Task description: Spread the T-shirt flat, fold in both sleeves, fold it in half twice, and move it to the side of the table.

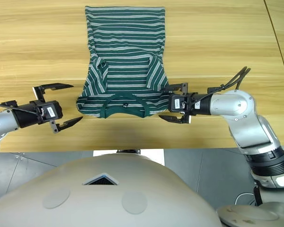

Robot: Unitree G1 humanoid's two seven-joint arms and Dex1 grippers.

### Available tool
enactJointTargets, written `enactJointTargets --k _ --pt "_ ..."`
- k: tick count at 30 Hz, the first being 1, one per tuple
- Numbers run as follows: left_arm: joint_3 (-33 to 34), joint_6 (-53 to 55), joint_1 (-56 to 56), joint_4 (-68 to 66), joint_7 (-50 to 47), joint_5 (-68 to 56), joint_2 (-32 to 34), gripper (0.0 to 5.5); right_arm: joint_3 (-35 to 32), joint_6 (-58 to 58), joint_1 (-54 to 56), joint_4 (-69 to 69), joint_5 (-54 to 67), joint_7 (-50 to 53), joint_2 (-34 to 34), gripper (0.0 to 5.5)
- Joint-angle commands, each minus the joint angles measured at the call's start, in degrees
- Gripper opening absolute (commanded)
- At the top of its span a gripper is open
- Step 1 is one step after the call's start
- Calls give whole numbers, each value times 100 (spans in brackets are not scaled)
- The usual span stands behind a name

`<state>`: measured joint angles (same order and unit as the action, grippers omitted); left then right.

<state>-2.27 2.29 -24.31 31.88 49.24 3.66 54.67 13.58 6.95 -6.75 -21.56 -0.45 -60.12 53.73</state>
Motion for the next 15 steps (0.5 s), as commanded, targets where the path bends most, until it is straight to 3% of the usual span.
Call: enactJointTargets --k 1,8,15 --pt "-528 -152 402 -355 163 540 52 540 266 -269 355 585 -573 219 -127 487" --pt "-1242 -207 1250 -1273 155 980 -364 540 772 84 902 1322 -1048 209 -518 487" --pt "-1282 21 1508 -1633 273 658 -604 436 837 565 1225 1513 -672 -229 -654 366"
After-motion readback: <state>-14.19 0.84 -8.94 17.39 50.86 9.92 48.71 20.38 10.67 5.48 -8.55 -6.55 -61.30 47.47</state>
